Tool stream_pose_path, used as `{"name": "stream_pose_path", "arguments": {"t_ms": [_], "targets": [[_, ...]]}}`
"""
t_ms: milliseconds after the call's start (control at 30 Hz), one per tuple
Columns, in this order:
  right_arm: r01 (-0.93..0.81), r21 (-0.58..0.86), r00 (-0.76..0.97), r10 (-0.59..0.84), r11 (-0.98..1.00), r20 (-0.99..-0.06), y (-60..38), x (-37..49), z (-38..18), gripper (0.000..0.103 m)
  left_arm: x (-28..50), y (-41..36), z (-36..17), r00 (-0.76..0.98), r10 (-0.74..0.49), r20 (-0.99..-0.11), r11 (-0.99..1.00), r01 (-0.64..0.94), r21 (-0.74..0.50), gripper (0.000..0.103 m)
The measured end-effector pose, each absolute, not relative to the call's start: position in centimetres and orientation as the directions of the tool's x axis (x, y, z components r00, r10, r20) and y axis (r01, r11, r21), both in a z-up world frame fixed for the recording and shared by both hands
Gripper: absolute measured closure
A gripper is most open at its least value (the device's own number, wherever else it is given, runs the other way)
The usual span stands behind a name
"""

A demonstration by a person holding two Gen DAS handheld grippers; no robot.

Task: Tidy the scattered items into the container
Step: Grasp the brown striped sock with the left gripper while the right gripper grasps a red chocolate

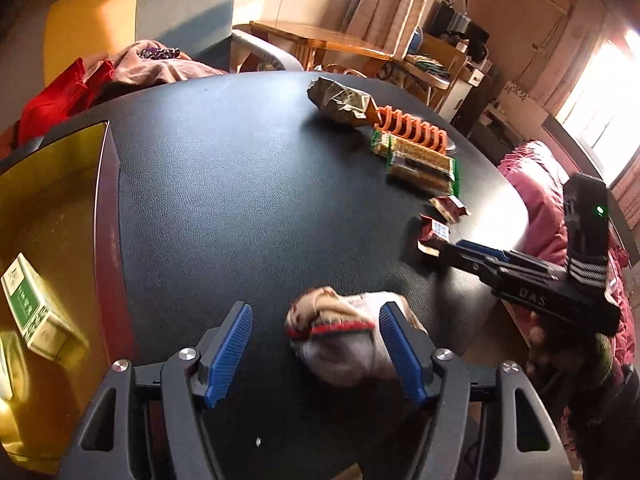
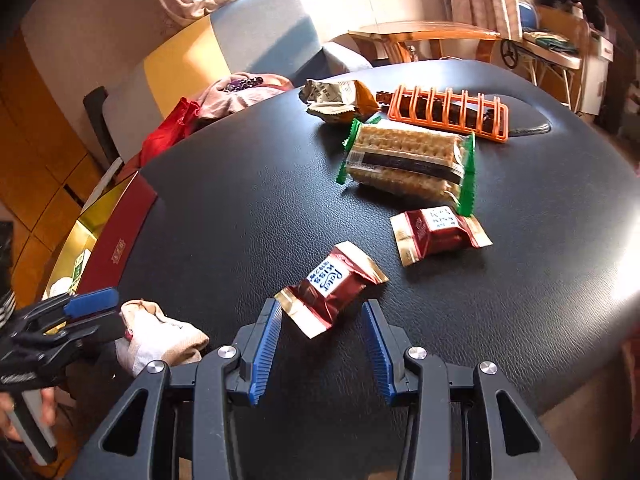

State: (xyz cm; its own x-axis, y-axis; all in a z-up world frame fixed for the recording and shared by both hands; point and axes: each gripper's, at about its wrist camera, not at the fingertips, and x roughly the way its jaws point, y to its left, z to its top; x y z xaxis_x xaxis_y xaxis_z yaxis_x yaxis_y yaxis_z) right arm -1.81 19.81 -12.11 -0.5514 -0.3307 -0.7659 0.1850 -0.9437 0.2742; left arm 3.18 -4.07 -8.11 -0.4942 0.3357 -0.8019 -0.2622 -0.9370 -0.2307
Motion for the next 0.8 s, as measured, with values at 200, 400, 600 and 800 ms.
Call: {"name": "stream_pose_path", "arguments": {"t_ms": [200,400,600,800], "targets": [[0.131,0.283,-0.539,-0.308,-0.95,-0.784,19.4,-1.8,-12.2,0.052,3.8,-3.4,-8.7,-0.486,0.349,-0.801,-0.929,-0.292,-0.228,0.034],[0.115,0.268,-0.54,-0.287,-0.957,-0.792,19.5,-1.6,-12.2,0.052,2.3,-2.2,-9.8,-0.481,0.355,-0.802,-0.928,-0.285,-0.239,0.029],[0.103,0.263,-0.553,-0.275,-0.959,-0.787,19.5,-1.6,-12.2,0.052,1.3,-1.2,-11.2,-0.46,0.335,-0.822,-0.934,-0.275,-0.227,0.029],[0.081,0.235,-0.565,-0.239,-0.969,-0.79,19.0,-2.2,-12.4,0.052,1.2,-1.0,-11.5,-0.479,0.32,-0.818,-0.941,-0.259,-0.217,0.037]]}}
